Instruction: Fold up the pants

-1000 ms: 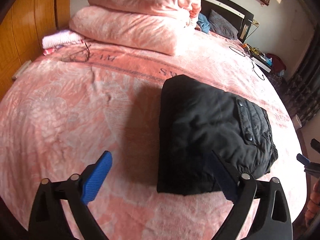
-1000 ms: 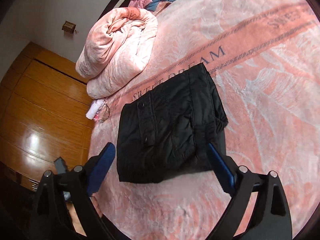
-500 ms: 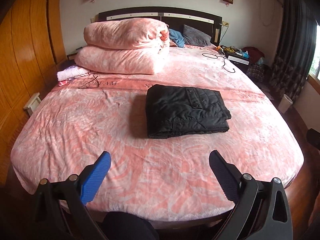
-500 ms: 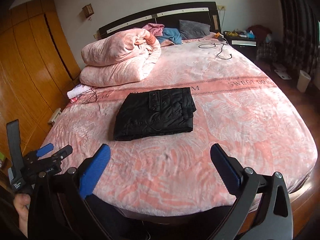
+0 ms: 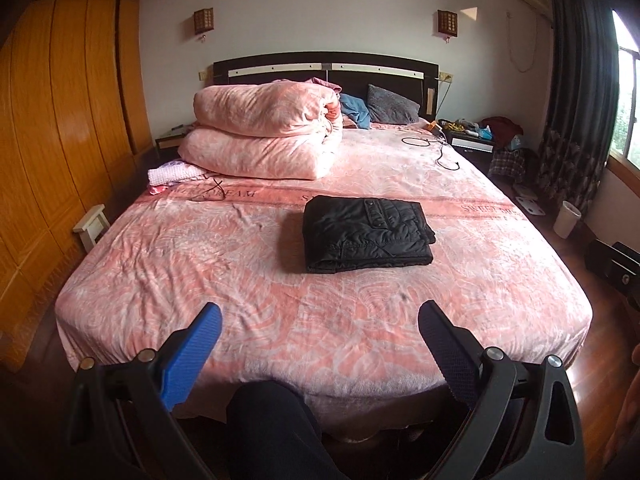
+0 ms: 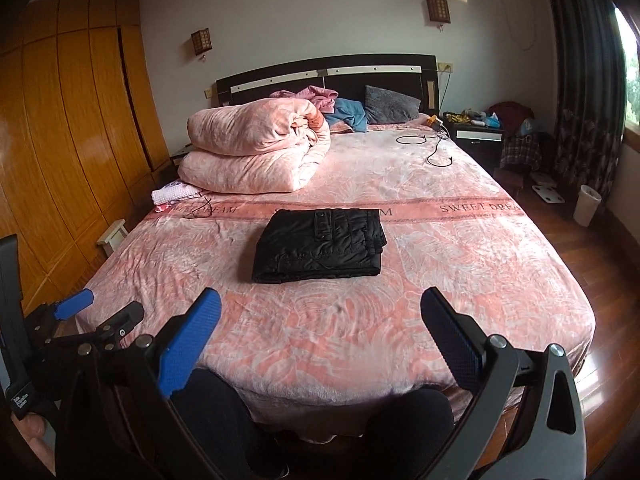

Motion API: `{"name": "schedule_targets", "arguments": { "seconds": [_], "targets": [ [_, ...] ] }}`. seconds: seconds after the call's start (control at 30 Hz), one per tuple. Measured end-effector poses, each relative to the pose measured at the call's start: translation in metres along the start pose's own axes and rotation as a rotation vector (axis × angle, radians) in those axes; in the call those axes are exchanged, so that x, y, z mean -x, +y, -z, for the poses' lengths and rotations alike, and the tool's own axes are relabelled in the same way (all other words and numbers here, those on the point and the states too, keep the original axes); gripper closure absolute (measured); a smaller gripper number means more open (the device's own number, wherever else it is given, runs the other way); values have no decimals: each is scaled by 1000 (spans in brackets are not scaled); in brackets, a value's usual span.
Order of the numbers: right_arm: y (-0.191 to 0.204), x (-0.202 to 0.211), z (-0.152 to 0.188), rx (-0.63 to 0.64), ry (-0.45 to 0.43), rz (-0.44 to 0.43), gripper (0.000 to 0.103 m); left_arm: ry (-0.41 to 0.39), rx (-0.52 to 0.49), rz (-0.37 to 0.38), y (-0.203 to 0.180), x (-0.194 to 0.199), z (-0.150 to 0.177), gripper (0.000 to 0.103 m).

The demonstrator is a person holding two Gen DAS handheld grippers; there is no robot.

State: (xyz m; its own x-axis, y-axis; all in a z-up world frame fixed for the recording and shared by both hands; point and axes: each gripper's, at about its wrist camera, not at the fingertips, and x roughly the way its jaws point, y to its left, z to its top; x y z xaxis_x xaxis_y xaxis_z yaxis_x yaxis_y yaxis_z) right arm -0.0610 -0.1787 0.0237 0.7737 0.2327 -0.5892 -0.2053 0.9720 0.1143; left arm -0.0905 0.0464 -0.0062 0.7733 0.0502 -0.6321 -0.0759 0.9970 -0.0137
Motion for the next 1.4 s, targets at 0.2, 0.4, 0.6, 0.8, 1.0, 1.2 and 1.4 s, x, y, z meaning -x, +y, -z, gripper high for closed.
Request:
{"name": "schedule_targets", "arguments": {
  "seconds": [0.2, 0.4, 0.6, 0.8, 1.0, 1.2, 1.4],
  "targets": [
    [7, 14, 11, 12, -6, 2, 3, 3, 61, 79, 7, 19, 14, 4],
    [11, 16, 13, 25, -9, 10, 3, 27, 60, 61, 12, 18, 18, 4],
    [9, 12, 10, 20, -12, 9, 3, 29, 47, 37, 8, 14, 14, 4],
    [10, 5, 9, 27, 0, 6, 3, 43, 55, 56, 3, 7, 7, 4],
    [8, -3, 6, 19, 3, -1, 3, 44, 55, 28, 1, 3, 2, 4],
    [6, -10, 6, 18, 14, -7, 3, 27, 64, 22, 1, 3, 0, 4],
    [7, -10, 5, 11, 6, -12, 3, 28, 90, 31, 3, 3, 0, 4]
  ]
}}
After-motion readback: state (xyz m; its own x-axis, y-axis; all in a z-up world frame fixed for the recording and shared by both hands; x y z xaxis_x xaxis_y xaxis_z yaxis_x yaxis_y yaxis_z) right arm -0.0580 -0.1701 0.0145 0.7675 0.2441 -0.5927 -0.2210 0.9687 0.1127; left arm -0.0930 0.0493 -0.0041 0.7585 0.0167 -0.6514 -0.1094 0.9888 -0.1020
